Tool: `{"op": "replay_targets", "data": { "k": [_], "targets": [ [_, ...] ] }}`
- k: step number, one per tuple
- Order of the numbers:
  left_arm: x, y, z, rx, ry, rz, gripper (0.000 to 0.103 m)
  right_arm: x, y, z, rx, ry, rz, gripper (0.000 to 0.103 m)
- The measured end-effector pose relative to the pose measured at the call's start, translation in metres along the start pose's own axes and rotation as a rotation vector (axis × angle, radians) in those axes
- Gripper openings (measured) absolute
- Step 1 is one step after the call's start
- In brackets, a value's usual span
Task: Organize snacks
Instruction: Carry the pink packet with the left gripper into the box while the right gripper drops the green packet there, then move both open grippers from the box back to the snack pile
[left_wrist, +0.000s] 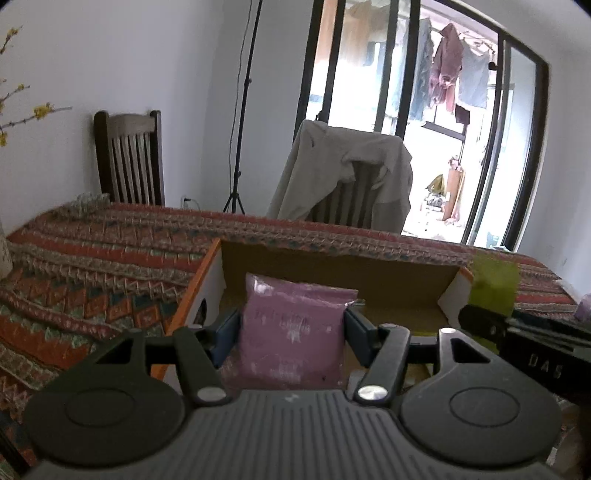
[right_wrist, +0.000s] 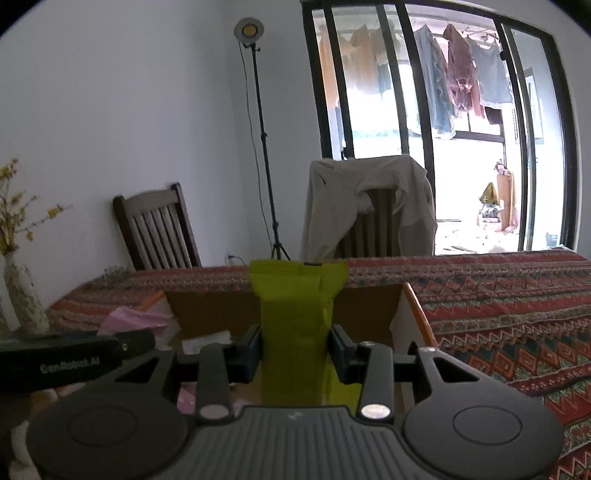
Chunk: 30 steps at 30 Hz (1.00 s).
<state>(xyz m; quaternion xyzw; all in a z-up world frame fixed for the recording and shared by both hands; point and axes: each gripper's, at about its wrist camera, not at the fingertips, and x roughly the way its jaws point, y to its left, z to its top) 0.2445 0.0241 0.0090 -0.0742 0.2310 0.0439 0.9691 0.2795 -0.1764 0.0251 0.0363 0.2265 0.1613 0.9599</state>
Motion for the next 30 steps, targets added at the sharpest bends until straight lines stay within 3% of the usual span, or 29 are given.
{"op": "replay_targets", "data": {
  "k": [2,3,4,5,17,30],
  "targets": [
    [-0.002,0.002,-0.002,-0.014,-0.012,-0.010,0.084,0.002,-0.002,-0.003,0.003,0.014,-0.009,0.052],
    [-0.004,0.004,-0.003,-0.032,-0.029,-0.009,0.098,0.002,-0.004,-0.005,0.007,0.015,-0.013,0.075],
    [-0.007,0.007,-0.004,-0.049,-0.049,-0.004,0.103,0.001,-0.004,-0.006,0.011,0.012,-0.015,0.098],
    [-0.011,0.009,-0.004,-0.067,-0.071,0.004,0.103,-0.002,-0.006,-0.007,0.020,0.001,-0.015,0.103],
    [-0.021,0.015,0.001,-0.118,-0.081,0.007,0.103,-0.011,-0.009,-0.006,0.019,-0.029,-0.038,0.103],
    [-0.080,0.012,0.004,-0.101,-0.114,-0.014,0.103,-0.063,0.003,0.006,-0.014,-0.068,-0.072,0.103]
  ]
}}
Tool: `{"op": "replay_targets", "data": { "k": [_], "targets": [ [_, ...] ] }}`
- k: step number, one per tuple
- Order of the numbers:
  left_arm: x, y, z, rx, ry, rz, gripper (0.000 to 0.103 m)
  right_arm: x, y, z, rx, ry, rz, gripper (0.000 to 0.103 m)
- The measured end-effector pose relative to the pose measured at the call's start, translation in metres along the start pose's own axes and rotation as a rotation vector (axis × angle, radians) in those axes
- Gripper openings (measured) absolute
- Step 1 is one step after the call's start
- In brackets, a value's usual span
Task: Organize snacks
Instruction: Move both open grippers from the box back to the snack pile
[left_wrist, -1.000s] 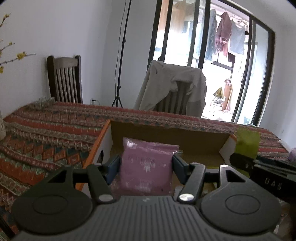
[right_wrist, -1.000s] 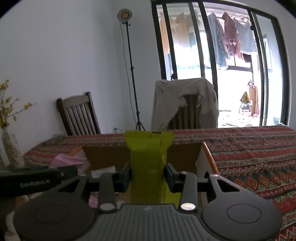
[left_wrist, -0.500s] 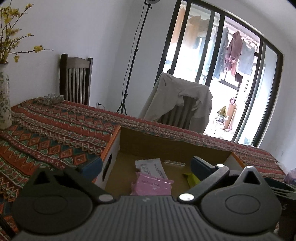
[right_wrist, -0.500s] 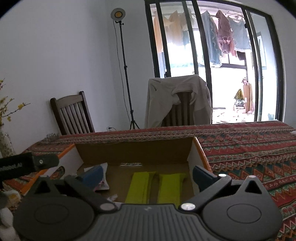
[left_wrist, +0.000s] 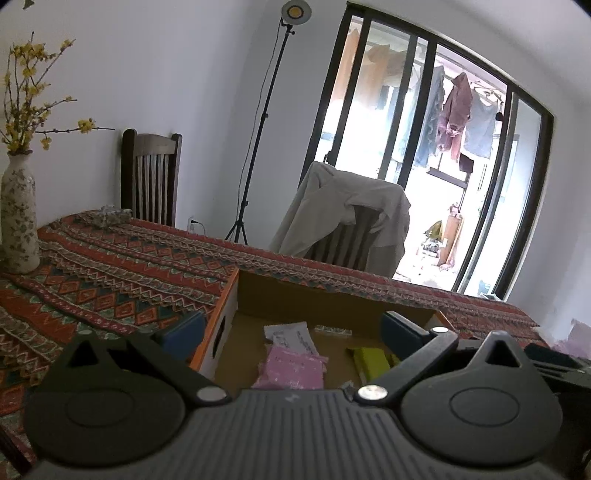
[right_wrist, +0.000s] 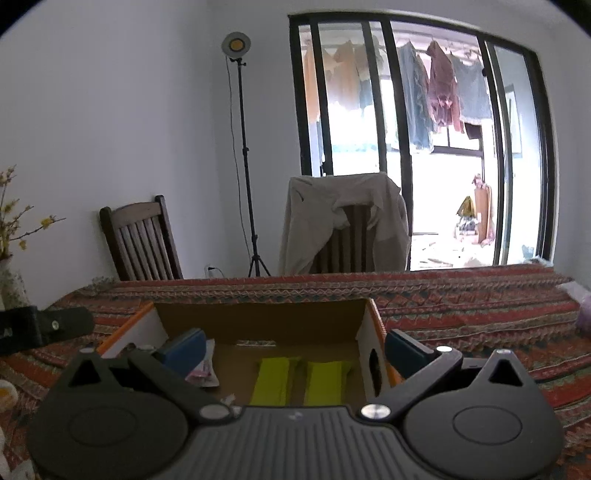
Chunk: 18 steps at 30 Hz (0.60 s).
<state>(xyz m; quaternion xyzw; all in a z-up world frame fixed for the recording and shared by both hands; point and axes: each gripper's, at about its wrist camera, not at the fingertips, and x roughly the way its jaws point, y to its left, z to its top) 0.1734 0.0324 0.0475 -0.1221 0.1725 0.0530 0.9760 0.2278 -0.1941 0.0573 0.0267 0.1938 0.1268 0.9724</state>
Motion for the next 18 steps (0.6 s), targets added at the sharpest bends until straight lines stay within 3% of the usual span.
{"op": "replay_targets", "data": {
  "k": [18],
  "targets": [
    [-0.060,0.038,-0.056,0.030,0.064,0.041,0.103,-0.061,0.000,-0.064,-0.022,0.110,0.002,0.103]
  ]
}}
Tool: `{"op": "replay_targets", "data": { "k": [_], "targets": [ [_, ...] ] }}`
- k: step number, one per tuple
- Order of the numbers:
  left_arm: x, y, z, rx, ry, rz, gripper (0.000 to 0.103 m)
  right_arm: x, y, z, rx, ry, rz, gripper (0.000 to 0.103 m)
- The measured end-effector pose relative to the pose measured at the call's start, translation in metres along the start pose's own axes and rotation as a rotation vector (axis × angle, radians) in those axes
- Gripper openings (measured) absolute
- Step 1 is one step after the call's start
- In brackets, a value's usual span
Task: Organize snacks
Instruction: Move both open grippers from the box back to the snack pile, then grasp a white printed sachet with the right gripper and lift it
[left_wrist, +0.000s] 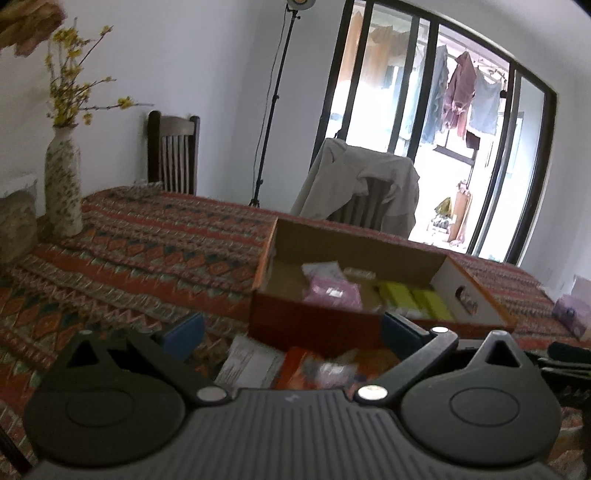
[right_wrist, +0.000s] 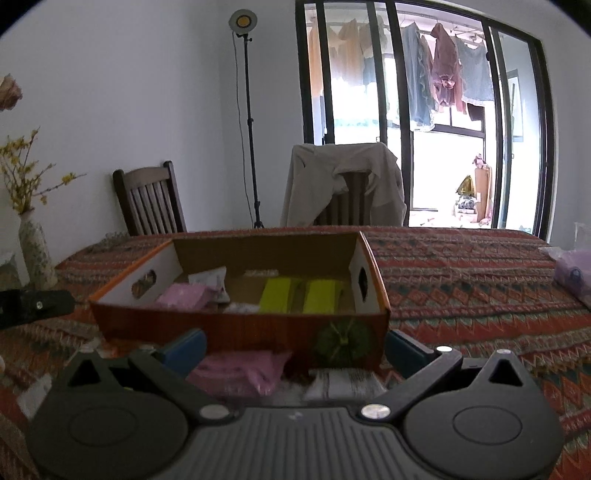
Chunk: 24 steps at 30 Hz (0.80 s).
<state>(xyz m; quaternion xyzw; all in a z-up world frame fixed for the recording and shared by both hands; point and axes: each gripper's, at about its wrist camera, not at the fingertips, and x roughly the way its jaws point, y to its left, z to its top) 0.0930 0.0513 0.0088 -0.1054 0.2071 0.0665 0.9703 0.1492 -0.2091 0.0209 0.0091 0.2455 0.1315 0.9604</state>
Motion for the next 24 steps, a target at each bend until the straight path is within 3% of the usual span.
{"op": "replay_targets", "data": {
  "k": [12,24],
  "targets": [
    [0.001,0.025,-0.035,0.002,0.022,0.026,0.103,-0.008,-0.009,-0.036,-0.006,0.099,-0.008,0.103],
    [0.002,0.034,-0.044,-0.025,-0.006,-0.007,0.103,0.006,-0.031,-0.043,0.016,0.147,-0.100,0.102]
  ]
}}
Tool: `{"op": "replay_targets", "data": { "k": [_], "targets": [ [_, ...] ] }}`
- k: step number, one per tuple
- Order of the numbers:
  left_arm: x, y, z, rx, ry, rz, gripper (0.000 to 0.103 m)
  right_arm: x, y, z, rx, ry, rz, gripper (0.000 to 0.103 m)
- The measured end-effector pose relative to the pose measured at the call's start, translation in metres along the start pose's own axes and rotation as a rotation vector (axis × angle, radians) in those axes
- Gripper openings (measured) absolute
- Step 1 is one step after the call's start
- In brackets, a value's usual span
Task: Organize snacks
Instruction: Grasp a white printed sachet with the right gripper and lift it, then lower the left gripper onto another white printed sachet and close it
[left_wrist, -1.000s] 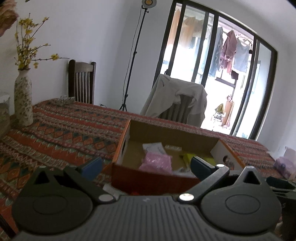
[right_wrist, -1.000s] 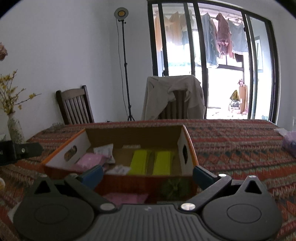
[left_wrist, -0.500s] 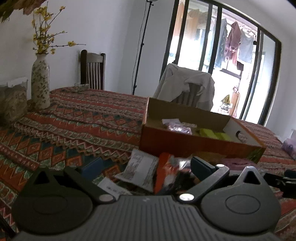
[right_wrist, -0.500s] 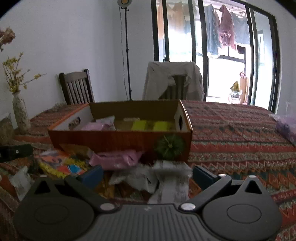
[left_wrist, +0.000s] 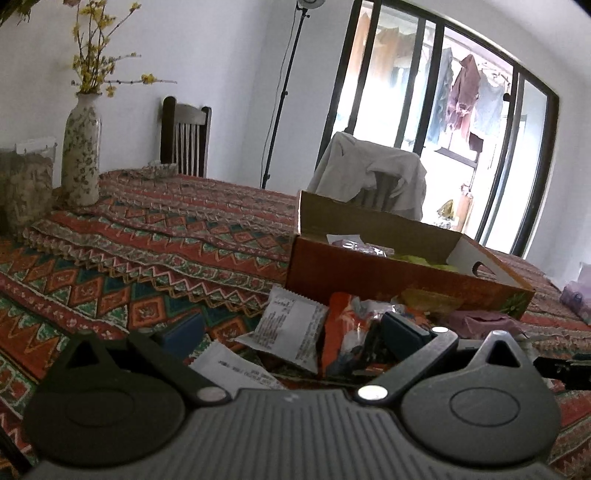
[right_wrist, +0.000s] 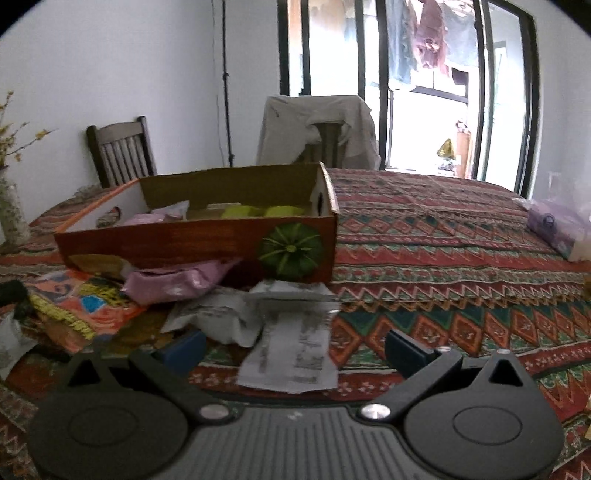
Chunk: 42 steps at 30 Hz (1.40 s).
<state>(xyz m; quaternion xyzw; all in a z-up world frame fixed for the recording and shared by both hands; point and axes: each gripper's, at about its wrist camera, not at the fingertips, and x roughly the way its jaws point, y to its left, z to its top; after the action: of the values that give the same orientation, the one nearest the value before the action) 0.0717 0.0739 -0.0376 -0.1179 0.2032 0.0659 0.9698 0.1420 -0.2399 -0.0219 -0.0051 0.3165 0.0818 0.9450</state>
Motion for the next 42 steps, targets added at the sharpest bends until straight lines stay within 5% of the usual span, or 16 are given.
{"op": "replay_targets", "data": {
  "k": [8,11,15,30,42],
  "targets": [
    [0.001,0.003,0.000,-0.016,0.012,-0.010,0.103,0.027,-0.004,0.009,0.015,0.045,-0.024,0.079],
    [0.002,0.003,0.000,-0.021,0.015,-0.009,0.103,0.035,-0.002,0.008,0.015,0.067,-0.031,0.058],
    [0.003,0.004,0.000,-0.025,0.023,-0.008,0.103,0.033,0.001,0.004,-0.005,0.059,-0.018,0.046],
    [0.003,0.003,0.000,-0.026,0.021,0.012,0.103,-0.039,0.005,-0.007,-0.014,-0.124,0.043,0.041],
    [-0.014,0.012,0.011,0.031,0.070,0.114,0.103,-0.043,0.005,-0.010,0.008,-0.136,0.084,0.041]
  ]
}}
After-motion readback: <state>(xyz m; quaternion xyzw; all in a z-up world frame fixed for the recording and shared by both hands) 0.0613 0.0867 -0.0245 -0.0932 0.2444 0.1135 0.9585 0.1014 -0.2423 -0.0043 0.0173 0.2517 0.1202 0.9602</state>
